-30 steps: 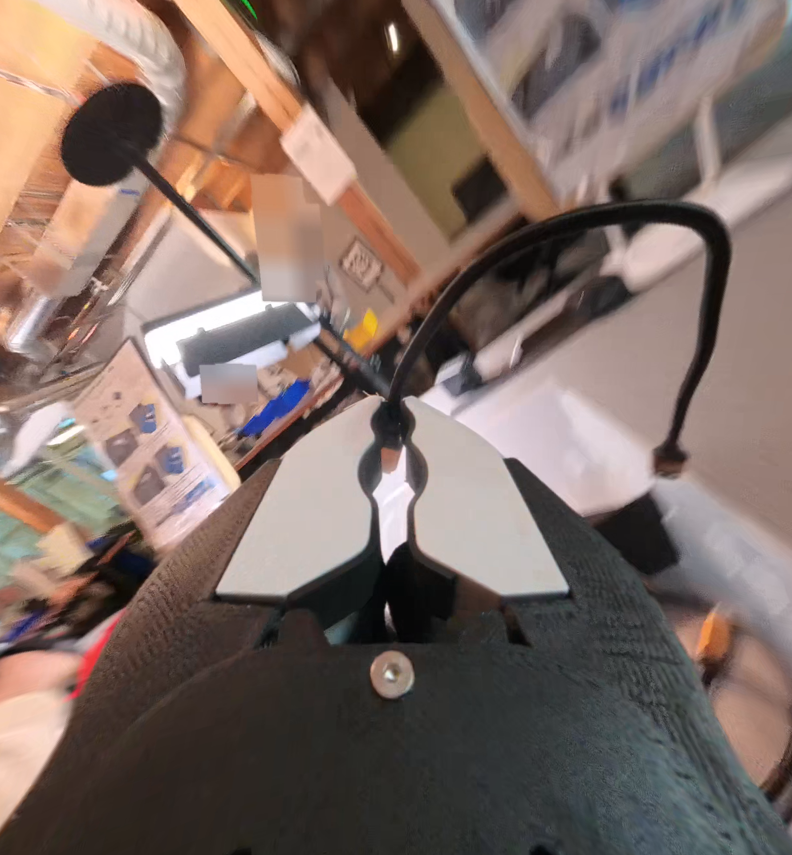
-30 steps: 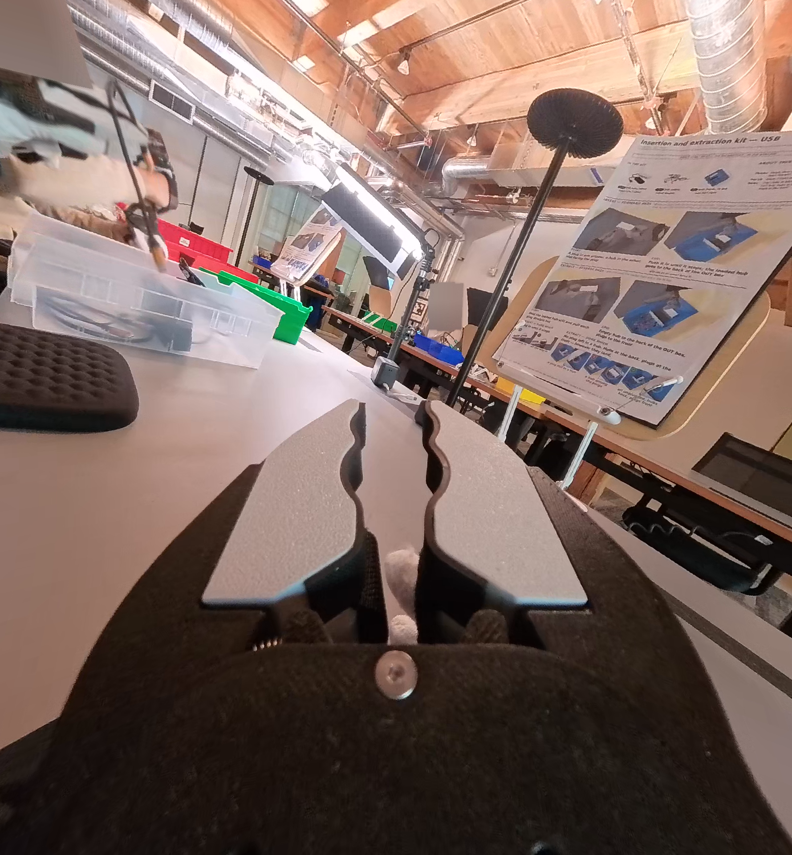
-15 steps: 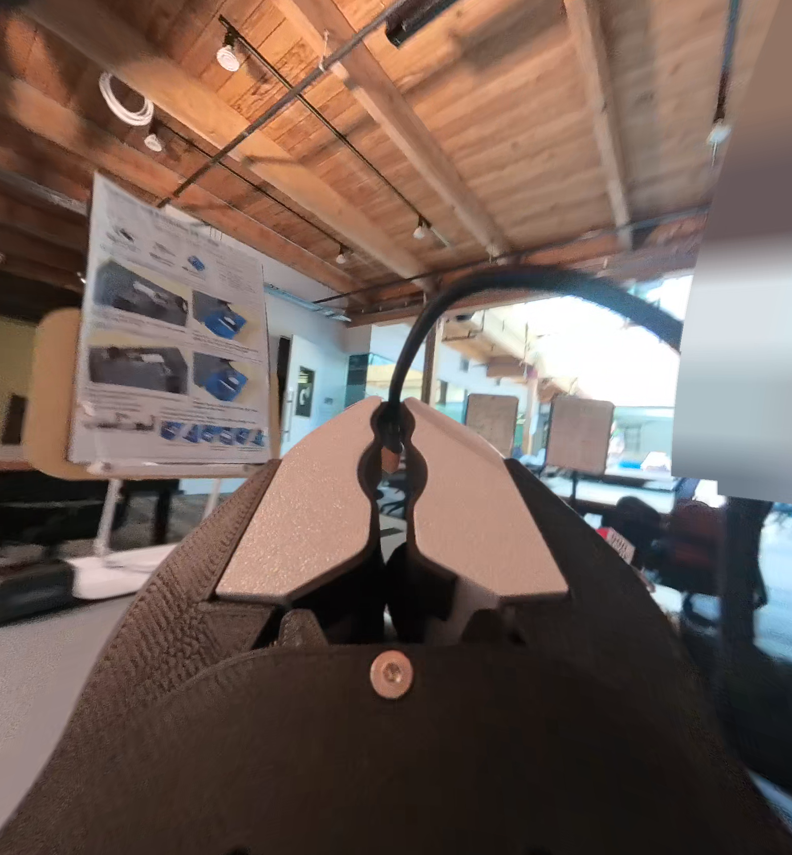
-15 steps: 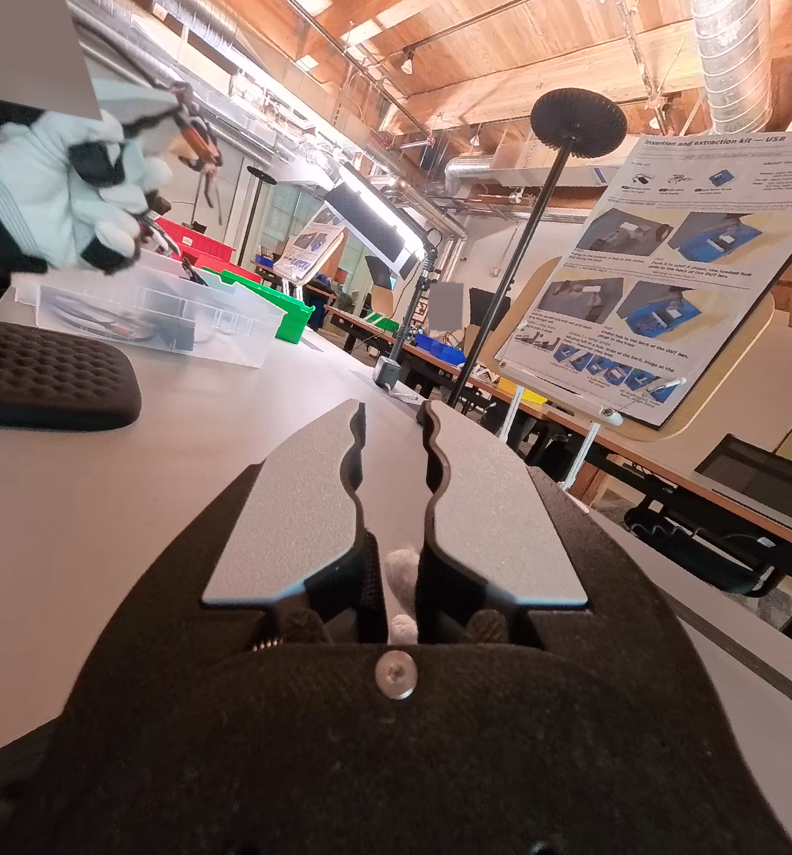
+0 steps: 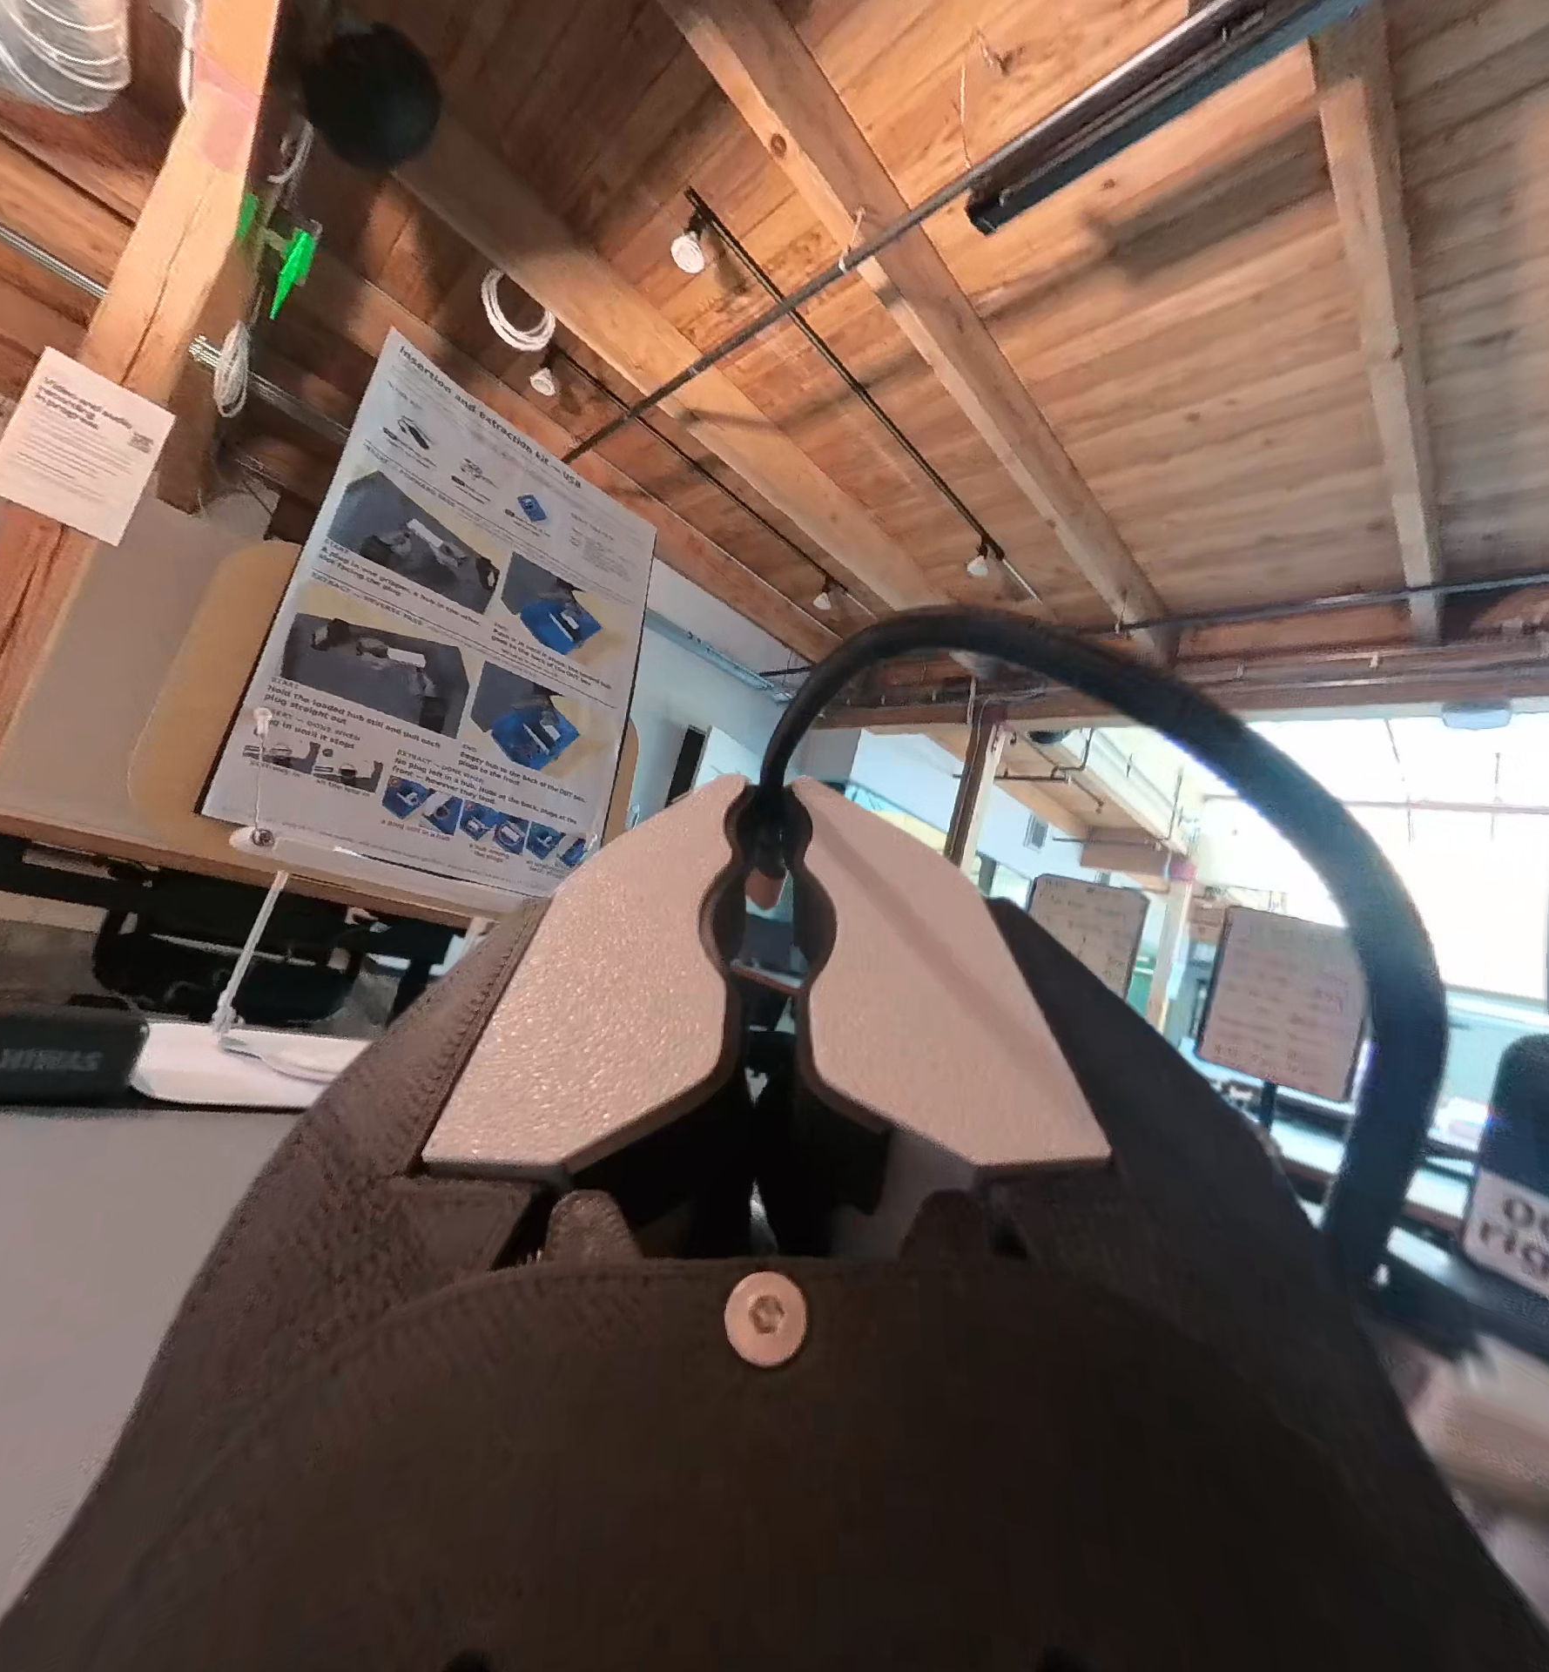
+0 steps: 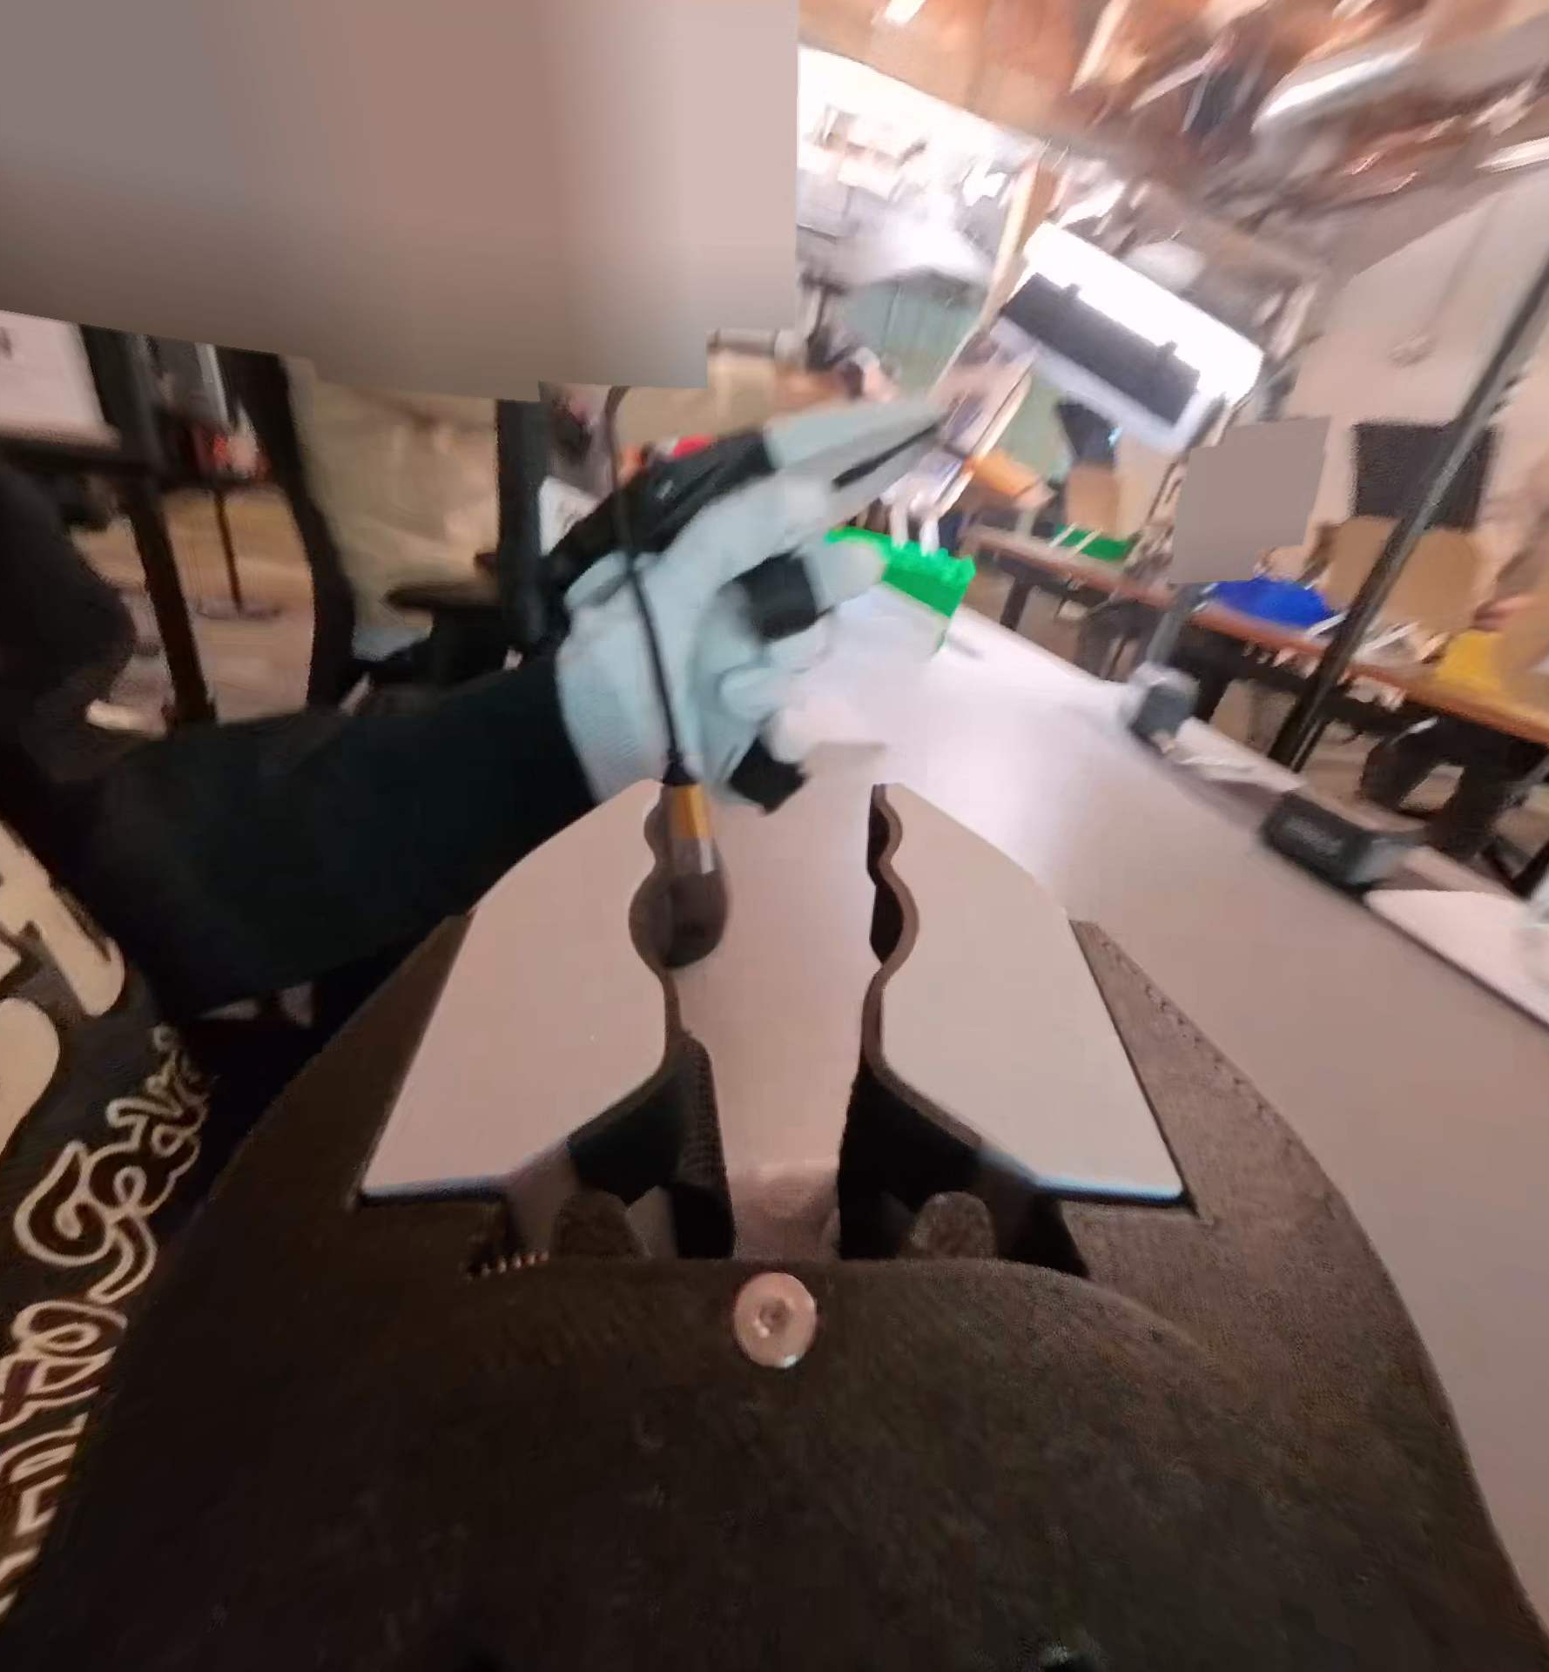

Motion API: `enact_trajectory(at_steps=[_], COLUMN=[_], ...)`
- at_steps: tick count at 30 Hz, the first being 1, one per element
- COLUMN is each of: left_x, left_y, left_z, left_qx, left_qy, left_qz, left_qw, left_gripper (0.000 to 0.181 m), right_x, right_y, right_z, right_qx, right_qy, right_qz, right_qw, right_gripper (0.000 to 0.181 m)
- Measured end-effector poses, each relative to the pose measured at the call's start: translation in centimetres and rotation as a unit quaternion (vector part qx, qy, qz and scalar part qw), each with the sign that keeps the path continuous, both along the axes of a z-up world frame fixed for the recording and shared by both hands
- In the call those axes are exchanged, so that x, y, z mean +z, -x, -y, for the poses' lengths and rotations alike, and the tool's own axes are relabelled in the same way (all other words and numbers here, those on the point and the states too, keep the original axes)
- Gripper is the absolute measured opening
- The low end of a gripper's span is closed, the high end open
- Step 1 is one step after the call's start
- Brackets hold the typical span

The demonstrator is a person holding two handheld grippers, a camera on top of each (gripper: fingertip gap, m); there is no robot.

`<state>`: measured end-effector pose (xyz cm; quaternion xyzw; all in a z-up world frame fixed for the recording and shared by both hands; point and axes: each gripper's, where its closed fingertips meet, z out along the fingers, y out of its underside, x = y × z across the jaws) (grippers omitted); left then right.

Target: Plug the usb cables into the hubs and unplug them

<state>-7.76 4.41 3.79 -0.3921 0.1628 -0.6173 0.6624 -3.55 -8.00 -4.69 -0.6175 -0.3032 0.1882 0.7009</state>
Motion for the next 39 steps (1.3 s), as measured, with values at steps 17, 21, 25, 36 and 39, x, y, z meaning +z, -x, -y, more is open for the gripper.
enact_trajectory(at_steps=[17, 21, 25, 36, 39], left_x=[0.2, -2.1, -5.9, -7.9, -9.0], left_y=[-2.4, -3.3, -1.8, -2.5, -2.8], left_z=[3.4, 4.3, 7.2, 14.5, 9.7], left_qx=[-0.072, -0.202, -0.300, -0.388, -0.275], left_qy=[0.001, -0.047, -0.120, -0.234, -0.197], left_qz=[0.014, -0.144, -0.267, -0.238, -0.301], left_qw=[0.997, 0.968, 0.908, 0.859, 0.892], left_gripper=[0.004, 0.037, 0.045, 0.046, 0.045], right_x=[-5.3, -3.0, -0.9, -1.8, -1.5], right_y=[4.2, 2.2, 0.0, 1.7, -0.1], right_z=[-1.4, -0.7, 0.0, 1.9, 1.2], right_qx=[-0.037, -0.003, 0.032, 0.143, 0.103], right_qy=[0.007, 0.031, 0.043, 0.121, 0.115], right_qz=[0.137, 0.058, -0.013, -0.024, -0.028], right_qw=[0.990, 0.998, 0.998, 0.982, 0.988], right_gripper=[0.016, 0.015, 0.015, 0.015, 0.015])
